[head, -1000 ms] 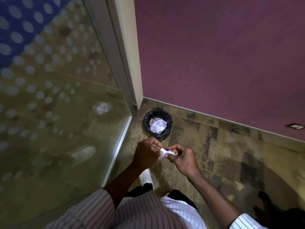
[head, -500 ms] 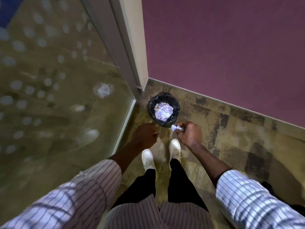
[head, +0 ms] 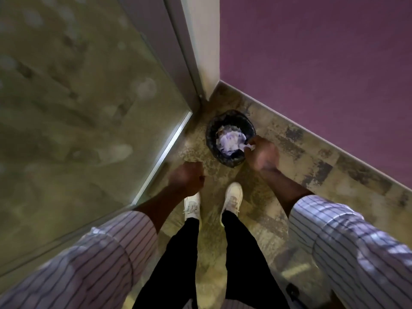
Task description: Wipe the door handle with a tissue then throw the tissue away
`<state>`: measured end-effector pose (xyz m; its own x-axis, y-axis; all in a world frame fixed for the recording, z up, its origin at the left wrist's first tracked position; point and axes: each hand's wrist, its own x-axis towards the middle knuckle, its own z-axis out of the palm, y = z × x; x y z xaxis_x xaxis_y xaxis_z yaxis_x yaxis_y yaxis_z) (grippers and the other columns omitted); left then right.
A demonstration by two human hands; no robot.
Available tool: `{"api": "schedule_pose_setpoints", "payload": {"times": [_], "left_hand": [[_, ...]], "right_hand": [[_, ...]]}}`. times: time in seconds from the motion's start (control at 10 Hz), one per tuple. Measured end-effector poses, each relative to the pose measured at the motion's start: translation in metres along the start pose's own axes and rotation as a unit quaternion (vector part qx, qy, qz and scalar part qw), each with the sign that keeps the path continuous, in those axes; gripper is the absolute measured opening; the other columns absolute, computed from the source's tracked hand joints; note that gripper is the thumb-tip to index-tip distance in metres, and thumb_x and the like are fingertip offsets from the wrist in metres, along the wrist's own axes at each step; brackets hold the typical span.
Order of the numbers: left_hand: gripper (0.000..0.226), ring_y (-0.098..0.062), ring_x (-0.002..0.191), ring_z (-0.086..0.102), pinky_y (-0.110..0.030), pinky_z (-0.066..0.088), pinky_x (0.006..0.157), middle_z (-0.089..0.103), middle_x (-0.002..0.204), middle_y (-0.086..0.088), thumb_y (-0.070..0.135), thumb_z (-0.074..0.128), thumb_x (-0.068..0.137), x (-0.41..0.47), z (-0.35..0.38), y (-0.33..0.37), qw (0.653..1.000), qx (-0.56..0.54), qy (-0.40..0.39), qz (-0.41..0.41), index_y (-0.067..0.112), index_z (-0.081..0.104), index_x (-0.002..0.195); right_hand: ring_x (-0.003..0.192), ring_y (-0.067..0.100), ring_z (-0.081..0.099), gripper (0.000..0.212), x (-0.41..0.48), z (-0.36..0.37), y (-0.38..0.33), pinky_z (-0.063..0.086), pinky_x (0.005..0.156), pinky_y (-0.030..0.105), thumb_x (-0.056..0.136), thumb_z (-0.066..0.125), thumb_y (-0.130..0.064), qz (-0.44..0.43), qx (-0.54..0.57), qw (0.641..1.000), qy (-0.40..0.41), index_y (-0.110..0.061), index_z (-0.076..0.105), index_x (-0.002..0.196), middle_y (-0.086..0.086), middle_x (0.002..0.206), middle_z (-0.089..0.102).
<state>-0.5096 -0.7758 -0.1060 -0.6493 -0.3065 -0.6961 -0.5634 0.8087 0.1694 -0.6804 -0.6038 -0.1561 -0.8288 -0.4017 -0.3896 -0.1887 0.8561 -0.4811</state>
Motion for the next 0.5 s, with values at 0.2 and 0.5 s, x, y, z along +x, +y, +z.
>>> {"api": "schedule_pose_setpoints", "payload": {"times": [0.2, 0.5], "left_hand": [[0.024, -0.036, 0.110, 0.078, -0.045, 0.066, 0.090, 0.079, 0.118, -0.015, 0.026, 0.062, 0.105, 0.037, 0.003, 0.015, 0.999, -0.053, 0.010, -0.005, 0.011, 0.074, 0.120], [0.019, -0.040, 0.104, 0.078, -0.047, 0.062, 0.088, 0.080, 0.112, -0.020, 0.016, 0.071, 0.098, 0.048, -0.003, 0.017, 0.992, -0.121, 0.038, 0.004, 0.000, 0.076, 0.108]], "right_hand": [[0.115, 0.038, 0.072, 0.034, 0.041, 0.019, 0.009, 0.057, 0.096, 0.040, 0.094, 0.073, -0.036, 0.025, -0.002, 0.997, -0.077, -0.021, 0.072, 0.125, 0.013, 0.127, 0.076], [0.105, 0.036, 0.076, 0.018, 0.003, -0.001, 0.018, 0.062, 0.088, 0.040, 0.093, 0.068, -0.027, -0.004, -0.047, 0.986, -0.162, -0.023, 0.079, 0.106, 0.013, 0.111, 0.080]]}}
